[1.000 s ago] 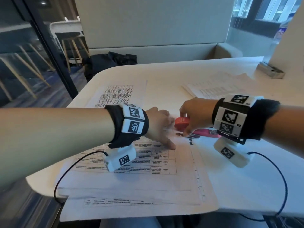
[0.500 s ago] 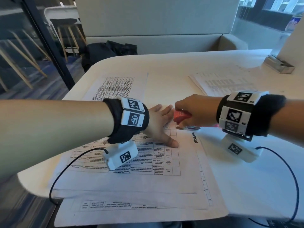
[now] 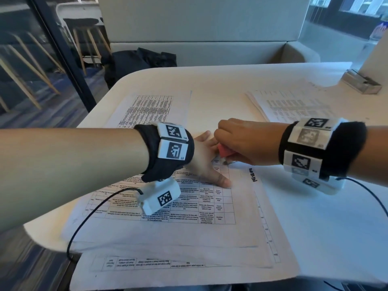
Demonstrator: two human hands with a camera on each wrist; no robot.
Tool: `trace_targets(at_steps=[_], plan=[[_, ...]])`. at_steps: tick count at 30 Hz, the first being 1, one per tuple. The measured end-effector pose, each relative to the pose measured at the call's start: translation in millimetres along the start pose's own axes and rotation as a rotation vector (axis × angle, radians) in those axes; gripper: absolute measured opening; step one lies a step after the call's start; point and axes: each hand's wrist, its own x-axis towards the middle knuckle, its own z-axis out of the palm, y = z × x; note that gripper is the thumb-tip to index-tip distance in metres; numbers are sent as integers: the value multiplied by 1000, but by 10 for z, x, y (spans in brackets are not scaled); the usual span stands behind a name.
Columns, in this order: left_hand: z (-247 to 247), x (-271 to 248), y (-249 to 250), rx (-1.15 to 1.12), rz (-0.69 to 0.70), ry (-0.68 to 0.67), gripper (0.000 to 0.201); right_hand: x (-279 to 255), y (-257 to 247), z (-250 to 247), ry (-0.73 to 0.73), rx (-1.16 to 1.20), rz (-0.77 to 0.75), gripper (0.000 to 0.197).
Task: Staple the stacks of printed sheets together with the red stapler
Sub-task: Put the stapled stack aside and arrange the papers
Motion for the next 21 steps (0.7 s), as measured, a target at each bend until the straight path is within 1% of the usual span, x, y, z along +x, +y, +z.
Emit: trace_targets(at_steps=[1,2,4,6,8,9,10,11,12,13,15,16,18,21], plan=[[1,3,2,4,-5,-3,90,-11,-4,7,58,-44,-46,33],[2,0,6,8,-11,-6,87,-15,-14,-4,97,-65,-76,29],[2,-8,8,1,-17,-5,81,-11,-44,-21,124,-137,-126,17],[-6,-28,3,-33,2,-8,73,-7,-64,-55,105,-188,-204,13],[-16,-49,2,-53,13,-20,69,-7,-90,-107,83,-207,-292,13],[-22,-57,2,-61,14,-28,68,-11,-91,-118,71,-204,-310,13],[-28,-60,7,-69,15,-30,68,-13,-103,-142,34,-186,-287,13],[-24,-55,8,-72,17,-25,70,-9,-123,-161,-4,-139,-236,12],[-21,-51,11,-62,16,-16,73,5,-146,-168,-54,-71,-147,9],[-17,-45,11,-38,14,-6,78,18,-155,-163,-119,13,-25,9],[-15,-35,7,-7,21,11,90,44,-158,-140,-266,243,265,25],[-21,-38,10,-12,28,12,94,62,-144,-128,-305,336,364,28],[-14,-23,-10,-28,28,13,100,109,-108,-113,-337,459,487,30],[8,34,-49,-2,-5,-11,107,149,-69,-147,-404,553,601,31]])
